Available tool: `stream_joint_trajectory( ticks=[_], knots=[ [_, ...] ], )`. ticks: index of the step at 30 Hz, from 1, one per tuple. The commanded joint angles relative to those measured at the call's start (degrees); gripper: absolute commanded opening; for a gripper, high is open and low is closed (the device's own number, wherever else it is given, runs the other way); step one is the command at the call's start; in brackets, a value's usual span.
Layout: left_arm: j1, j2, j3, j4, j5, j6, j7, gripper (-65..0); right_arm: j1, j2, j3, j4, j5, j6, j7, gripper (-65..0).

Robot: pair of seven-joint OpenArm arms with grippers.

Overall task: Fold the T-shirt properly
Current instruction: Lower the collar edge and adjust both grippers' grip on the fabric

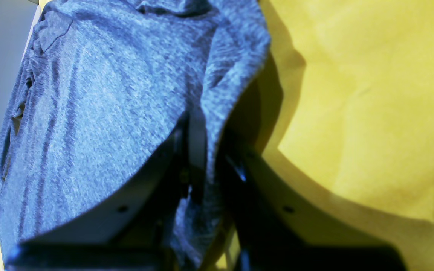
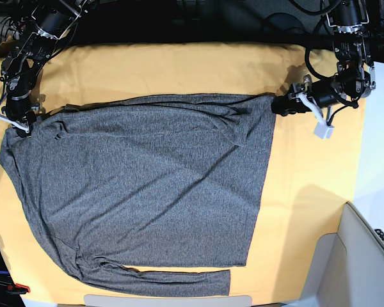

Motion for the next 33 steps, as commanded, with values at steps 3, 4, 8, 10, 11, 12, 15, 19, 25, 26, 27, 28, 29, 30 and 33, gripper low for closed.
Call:
stream_joint_trajectory(
  ticks=[3,4,8,10,11,12,15,19,25,26,27,28,29,30,33],
  knots=[
    [-1.61,1.12,0.88,0.19,1.53,0.4,1.65,-40.2,-0.23,-0.96,-0.48,-0.84,1.28,-1.05,-4.19,-64.4],
    [-1.61,1.56,0.88,0.19,1.53,0.4,1.73,-40.2,-0.23,-0.96,-0.48,-0.84,1.28,-1.05,-4.19,-64.4],
    [-1.87,3.05,0.97,0.19,1.53,0.4,1.82,-40.2,-0.32,-0.96,-0.48,-0.84,1.28,-1.05,-4.19,-64.4],
    [-2.84,3.05,1.67,0.19,1.53,0.4,1.82,-40.2,-0.32,-0.96,-0.48,-0.84,1.28,-1.05,-4.19,-64.4],
    [-3.19,3.05,2.46,0.19,1.53,0.49,1.82,-40.2,-0.4,-0.96,-0.48,-0.84,1.28,-1.05,-4.19,-64.4],
    [-3.28,3.05,2.9,0.19,1.53,0.49,1.82,-40.2,-0.67,-0.96,-0.48,-0.84,1.28,-1.05,-4.19,-64.4],
    [-3.28,3.14,2.99,0.19,1.53,0.49,1.82,-40.2,-0.67,-0.96,-0.48,-0.84,1.28,-1.05,-4.19,-64.4],
    [-4.25,4.46,2.99,0.19,1.53,0.49,1.82,-40.2,-0.76,-0.96,-0.48,-0.84,1.28,-1.05,-4.19,-64.4],
    [-4.51,4.72,2.99,0.1,1.53,0.49,1.82,-41.3,-0.93,-0.96,-0.48,-0.84,1.19,-1.05,-4.1,-64.4],
    [-4.51,4.72,2.99,0.1,1.53,0.49,1.82,-43.2,-1.02,-0.96,-0.48,-0.84,1.19,-1.05,-4.1,-64.5],
    [-4.51,4.72,3.08,0.1,1.53,0.49,1.73,-45.9,-1.02,-0.96,-0.48,-0.84,1.19,-1.05,-4.19,-65.0],
    [-4.51,4.72,3.08,0.1,1.53,0.49,1.65,-50.0,-1.11,-0.96,-0.48,-0.84,1.19,-1.05,-4.19,-65.0],
    [-4.42,4.63,3.08,0.1,1.61,0.49,1.47,-55.0,-1.11,-0.87,-0.48,-0.84,1.19,-1.05,-4.19,-65.0],
    [-4.42,4.54,3.08,0.1,1.61,0.49,1.38,-59.2,-1.37,-0.87,-0.48,-0.84,1.19,-1.05,-4.19,-65.0],
    [-4.16,4.28,2.99,0.1,1.61,0.49,1.65,-65.0,-2.34,-0.7,-0.48,-0.4,1.19,-1.05,-4.19,-65.0]
  ],
)
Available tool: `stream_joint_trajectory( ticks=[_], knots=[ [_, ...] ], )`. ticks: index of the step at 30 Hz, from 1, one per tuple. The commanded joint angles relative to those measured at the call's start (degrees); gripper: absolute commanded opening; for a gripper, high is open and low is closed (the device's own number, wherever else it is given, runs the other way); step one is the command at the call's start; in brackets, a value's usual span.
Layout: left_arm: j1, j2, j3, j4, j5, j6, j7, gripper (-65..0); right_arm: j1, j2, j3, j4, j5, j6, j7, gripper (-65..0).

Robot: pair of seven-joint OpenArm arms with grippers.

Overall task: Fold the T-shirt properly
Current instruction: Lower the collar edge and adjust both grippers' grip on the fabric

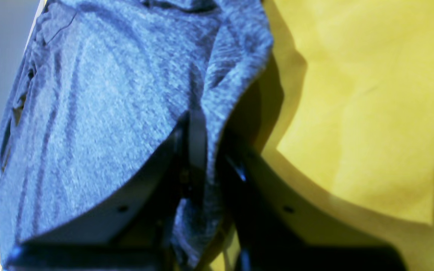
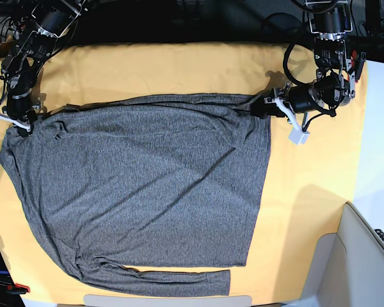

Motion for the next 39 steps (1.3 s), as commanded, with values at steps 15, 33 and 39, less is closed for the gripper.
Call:
stream_joint_trajectory(
  ticks=[15,33,39],
  knots=[
    [2.35,-4.81,-0.62,1.22,-0.81,-0.35,-0.13,-64.7,-8.92,0.67,0.07,2.66,1.15,-2.6,-4.23,-65.0],
    [-0.29,-4.72,-0.27,6.41,-0.9,-0.35,0.14,-64.7,-9.44,2.07,-0.99,11.89,1.15,-2.69,-5.29,-65.0],
    [-5.83,-2.7,-0.18,6.14,-0.73,-0.35,0.31,-64.7,-2.41,2.16,-2.22,11.62,0.44,-2.69,-8.37,-65.0]
  ],
)
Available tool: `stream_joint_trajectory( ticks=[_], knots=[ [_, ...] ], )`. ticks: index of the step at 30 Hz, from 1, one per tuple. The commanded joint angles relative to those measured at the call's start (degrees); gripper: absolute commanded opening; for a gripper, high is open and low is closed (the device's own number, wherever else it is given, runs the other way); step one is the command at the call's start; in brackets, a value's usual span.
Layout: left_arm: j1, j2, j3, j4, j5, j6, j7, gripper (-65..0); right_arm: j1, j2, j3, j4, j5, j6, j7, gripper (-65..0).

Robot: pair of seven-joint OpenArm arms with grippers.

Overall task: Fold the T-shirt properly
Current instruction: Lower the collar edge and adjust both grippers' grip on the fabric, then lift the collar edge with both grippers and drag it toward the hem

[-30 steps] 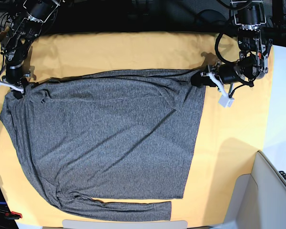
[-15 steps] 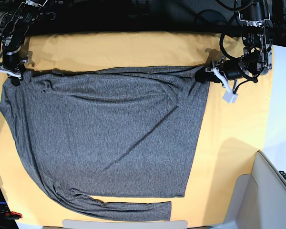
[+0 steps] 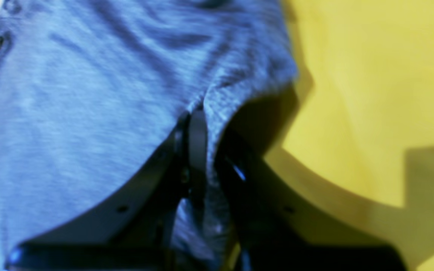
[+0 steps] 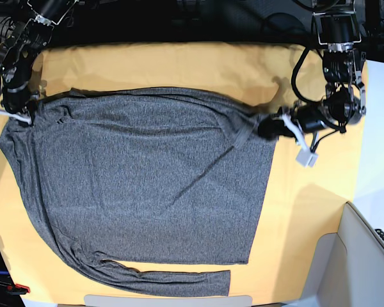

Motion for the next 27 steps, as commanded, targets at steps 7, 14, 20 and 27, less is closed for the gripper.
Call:
stream_joint_trajectory(
  ticks=[7,14,20,27],
  knots=[
    [-7.66,-0.16,-0.18,-8.55,-0.86,-0.15,-0.58,-64.7,9.64,0.39,-3.29,-1.81,-8.31,0.54,1.06,-65.0],
    [-15.4,-0.51,-0.62,-18.57,-0.59,-0.24,-1.02,-64.7,18.69,0.74,-2.67,-14.38,-12.7,0.54,1.58,-65.0],
    [-18.91,-0.51,-0.79,-21.56,-0.86,-0.24,-2.08,-64.7,20.63,0.91,-2.85,-17.55,-13.49,0.54,6.59,-65.0],
    [-18.91,-1.39,-2.02,-21.56,-0.95,-0.24,-5.59,-64.7,21.94,2.15,-2.76,-17.46,-13.32,0.54,6.68,-65.0]
  ],
)
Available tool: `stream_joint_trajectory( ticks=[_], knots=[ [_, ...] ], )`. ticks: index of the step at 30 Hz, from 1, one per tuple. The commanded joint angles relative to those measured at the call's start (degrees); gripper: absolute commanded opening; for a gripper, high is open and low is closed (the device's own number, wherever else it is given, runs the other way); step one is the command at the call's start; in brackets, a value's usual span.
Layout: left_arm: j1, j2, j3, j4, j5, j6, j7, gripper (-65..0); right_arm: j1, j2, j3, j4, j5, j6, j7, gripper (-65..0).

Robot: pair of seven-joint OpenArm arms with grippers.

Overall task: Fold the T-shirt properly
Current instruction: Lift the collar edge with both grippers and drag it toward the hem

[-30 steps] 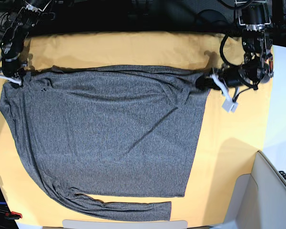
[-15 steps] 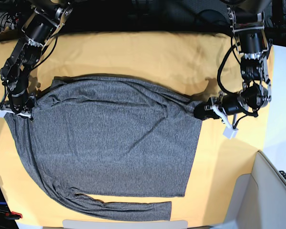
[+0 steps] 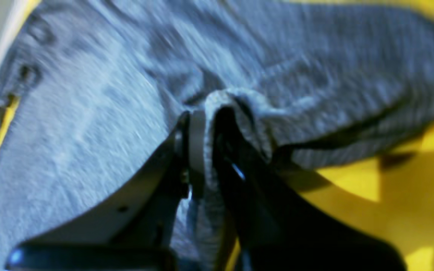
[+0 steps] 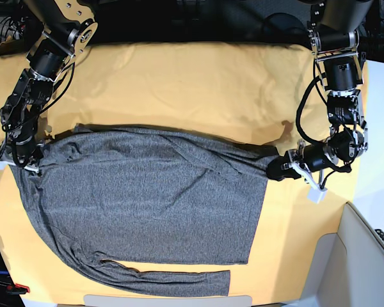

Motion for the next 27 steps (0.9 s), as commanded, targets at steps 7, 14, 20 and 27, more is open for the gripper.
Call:
stream_joint_trajectory(
  ticks=[7,14,20,27],
  knots=[
    [-1.67,-0.93,-9.31,1.37,-1.56,-1.49,1.94,-64.7,-0.31,1.38,0.08,9.86,0.56,0.35,0.95,-65.0],
    [-1.76,-0.76,-10.36,1.37,-1.47,-5.18,5.02,-64.7,-0.23,1.38,-0.18,12.41,0.56,0.35,0.95,-65.0],
    [-0.7,-1.02,-10.71,5.5,-1.47,-5.45,9.77,-64.7,-2.16,2.26,0.26,12.85,0.56,0.7,-2.48,-65.0],
    [7.39,-2.25,-10.71,19.92,-1.47,-5.45,12.71,-64.7,-7.52,3.67,0.26,19.36,0.56,0.79,-4.32,-65.0]
  ],
)
